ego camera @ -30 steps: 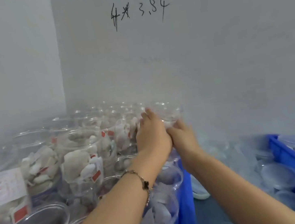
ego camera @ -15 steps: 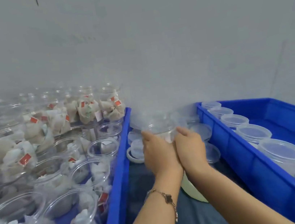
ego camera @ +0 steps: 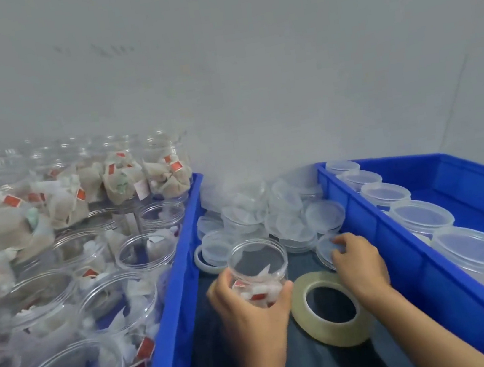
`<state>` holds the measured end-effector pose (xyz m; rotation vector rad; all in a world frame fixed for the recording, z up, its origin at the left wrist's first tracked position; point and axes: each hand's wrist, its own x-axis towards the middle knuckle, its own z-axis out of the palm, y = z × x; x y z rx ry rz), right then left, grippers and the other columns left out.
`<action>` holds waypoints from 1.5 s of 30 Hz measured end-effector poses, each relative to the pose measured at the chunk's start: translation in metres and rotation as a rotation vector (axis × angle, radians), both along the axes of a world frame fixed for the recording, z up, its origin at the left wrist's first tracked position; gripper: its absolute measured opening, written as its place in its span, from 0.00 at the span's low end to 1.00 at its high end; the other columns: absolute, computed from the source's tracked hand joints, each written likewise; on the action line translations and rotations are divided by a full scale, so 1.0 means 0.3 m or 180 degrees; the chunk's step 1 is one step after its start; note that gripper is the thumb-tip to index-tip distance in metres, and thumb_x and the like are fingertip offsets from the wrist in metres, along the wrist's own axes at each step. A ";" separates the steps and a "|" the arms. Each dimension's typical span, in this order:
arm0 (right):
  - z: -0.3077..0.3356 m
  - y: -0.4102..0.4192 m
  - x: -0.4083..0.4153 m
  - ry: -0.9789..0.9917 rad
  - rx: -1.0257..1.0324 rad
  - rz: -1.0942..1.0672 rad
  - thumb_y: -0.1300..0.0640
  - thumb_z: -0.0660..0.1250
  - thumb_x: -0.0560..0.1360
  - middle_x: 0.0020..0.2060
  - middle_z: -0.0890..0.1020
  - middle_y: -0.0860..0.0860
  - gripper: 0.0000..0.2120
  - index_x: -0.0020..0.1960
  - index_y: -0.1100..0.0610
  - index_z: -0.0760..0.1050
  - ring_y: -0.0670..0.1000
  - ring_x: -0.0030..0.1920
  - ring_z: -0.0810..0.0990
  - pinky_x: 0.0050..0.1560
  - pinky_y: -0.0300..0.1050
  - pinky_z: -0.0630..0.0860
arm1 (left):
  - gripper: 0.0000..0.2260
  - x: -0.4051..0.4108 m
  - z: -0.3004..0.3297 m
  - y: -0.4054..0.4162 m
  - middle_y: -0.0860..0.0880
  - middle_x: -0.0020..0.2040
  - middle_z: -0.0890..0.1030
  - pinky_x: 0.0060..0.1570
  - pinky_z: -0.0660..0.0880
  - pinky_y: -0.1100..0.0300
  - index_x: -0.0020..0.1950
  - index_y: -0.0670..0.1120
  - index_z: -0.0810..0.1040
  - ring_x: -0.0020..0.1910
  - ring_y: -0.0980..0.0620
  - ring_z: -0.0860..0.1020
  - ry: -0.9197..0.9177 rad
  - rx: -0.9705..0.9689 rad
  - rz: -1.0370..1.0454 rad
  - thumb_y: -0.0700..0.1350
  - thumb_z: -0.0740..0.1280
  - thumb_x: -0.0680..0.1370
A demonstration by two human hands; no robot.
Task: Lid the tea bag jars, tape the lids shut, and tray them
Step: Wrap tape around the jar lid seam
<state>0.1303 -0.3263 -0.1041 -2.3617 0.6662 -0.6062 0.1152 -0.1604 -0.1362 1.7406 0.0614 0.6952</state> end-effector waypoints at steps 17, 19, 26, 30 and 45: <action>0.048 -0.031 0.130 0.0665 -0.0942 -0.0071 0.53 0.58 0.76 0.53 0.78 0.60 0.14 0.54 0.60 0.75 0.62 0.52 0.75 0.50 0.50 0.71 | 0.42 0.022 -0.052 -0.003 0.44 0.59 0.70 0.52 0.69 0.58 0.66 0.39 0.68 0.54 0.54 0.71 -0.0340 0.0177 -0.0224 0.53 0.79 0.57; 0.135 0.009 0.096 0.0021 -0.0593 0.0193 0.50 0.59 0.75 0.58 0.78 0.56 0.17 0.61 0.53 0.75 0.59 0.57 0.74 0.52 0.49 0.69 | 0.43 0.028 -0.058 -0.006 0.41 0.60 0.71 0.55 0.72 0.53 0.66 0.39 0.67 0.57 0.46 0.73 -0.0243 0.0183 -0.0242 0.53 0.79 0.57; 0.293 0.170 -0.067 0.0182 -0.0408 0.2549 0.41 0.66 0.69 0.58 0.74 0.37 0.28 0.65 0.28 0.60 0.34 0.54 0.73 0.54 0.31 0.68 | 0.43 0.030 -0.056 0.002 0.47 0.63 0.74 0.51 0.73 0.58 0.65 0.51 0.59 0.56 0.47 0.76 0.0135 -0.0212 -0.0635 0.57 0.76 0.56; 0.284 0.214 -0.051 0.0489 -0.1118 0.2755 0.45 0.69 0.71 0.63 0.75 0.39 0.24 0.66 0.36 0.69 0.29 0.48 0.69 0.47 0.22 0.66 | 0.39 0.028 -0.056 0.011 0.48 0.63 0.73 0.53 0.74 0.55 0.61 0.60 0.58 0.56 0.51 0.76 0.0139 -0.0347 -0.0768 0.58 0.76 0.56; 0.329 0.265 -0.011 0.1044 -0.1754 0.2720 0.47 0.69 0.70 0.64 0.75 0.39 0.19 0.60 0.39 0.76 0.21 0.31 0.66 0.37 0.19 0.63 | 0.45 0.040 -0.067 0.025 0.59 0.60 0.69 0.45 0.64 0.77 0.71 0.52 0.64 0.53 0.65 0.68 0.0142 -0.0159 -0.0798 0.60 0.75 0.57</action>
